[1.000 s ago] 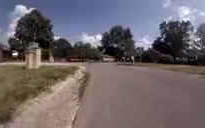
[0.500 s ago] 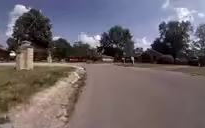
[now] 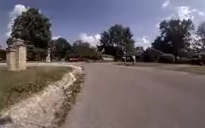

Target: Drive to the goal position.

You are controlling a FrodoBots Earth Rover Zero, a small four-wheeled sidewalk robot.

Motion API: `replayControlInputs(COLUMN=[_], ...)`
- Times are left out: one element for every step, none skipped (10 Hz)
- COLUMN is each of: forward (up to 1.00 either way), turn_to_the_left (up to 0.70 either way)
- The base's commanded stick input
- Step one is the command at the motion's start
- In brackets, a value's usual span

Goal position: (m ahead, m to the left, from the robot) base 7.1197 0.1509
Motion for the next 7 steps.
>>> replayControlInputs(forward=[1.00, 1.00, 1.00, 1.00, 1.00, 1.00, 1.00], turn_to_the_left=[0.00, 0.00, 0.00, 0.00, 0.00, 0.00, 0.00])
